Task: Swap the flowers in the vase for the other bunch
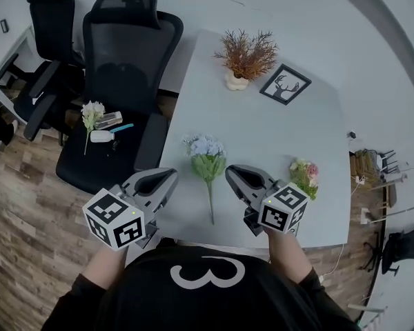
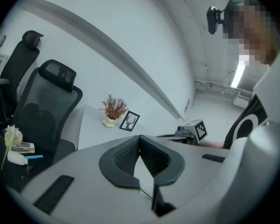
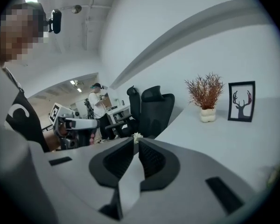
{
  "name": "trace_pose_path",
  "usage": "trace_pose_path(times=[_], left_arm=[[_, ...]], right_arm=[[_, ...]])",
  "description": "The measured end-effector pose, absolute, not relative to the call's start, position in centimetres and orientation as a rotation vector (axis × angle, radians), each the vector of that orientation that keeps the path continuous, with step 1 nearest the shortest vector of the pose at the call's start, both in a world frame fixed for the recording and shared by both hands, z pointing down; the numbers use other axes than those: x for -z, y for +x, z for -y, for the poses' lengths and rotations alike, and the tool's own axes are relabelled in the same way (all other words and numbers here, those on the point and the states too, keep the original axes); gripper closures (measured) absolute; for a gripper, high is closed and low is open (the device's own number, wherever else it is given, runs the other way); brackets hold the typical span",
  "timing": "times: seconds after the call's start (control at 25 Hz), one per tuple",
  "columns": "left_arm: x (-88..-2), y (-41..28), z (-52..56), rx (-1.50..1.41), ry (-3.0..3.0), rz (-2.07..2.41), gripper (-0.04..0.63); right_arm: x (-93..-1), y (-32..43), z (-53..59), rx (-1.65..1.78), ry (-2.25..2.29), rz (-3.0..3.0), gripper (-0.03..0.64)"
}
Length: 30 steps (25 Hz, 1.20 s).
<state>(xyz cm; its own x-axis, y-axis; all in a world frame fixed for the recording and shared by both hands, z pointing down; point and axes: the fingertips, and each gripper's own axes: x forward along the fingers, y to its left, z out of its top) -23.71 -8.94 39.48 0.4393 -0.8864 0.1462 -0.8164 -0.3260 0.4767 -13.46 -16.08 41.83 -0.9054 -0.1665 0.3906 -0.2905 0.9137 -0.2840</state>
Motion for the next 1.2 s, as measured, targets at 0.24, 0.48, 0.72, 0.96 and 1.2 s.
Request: trace_pose_path(times=[0.24,0.48,0.72,0.96,1.2], left_arm=[[-40.4,-25.4,9.7,0.198,2.211,1.367,0.584],[-41.1,-26.0,10.2,0.166,2.216,1.341,0.584],[-42.0,-26.5,10.5,0.127,2.187,1.331,0.584],[-42.9,-27.5,10.4,0.126,2.144,1.358,0.584],[-43.7,-29.2,10.0,0.153,2.072,1.404,0.584]], right_arm=[[-45.6,-15.0,18.3,-0.487,0.475,2.586,0.425],[-49.6,-15.6,21.1,-0.527,0.561,2.469,0.283],[-55.3,-16.1,22.6,-0.621,0.526,2.260,0.170],[-58.5,-17.3,23.7,-0.717,0.554,2.165,0.166],[-60.3,-17.3,24.2,-0.706,0.589,2.091,0.167]])
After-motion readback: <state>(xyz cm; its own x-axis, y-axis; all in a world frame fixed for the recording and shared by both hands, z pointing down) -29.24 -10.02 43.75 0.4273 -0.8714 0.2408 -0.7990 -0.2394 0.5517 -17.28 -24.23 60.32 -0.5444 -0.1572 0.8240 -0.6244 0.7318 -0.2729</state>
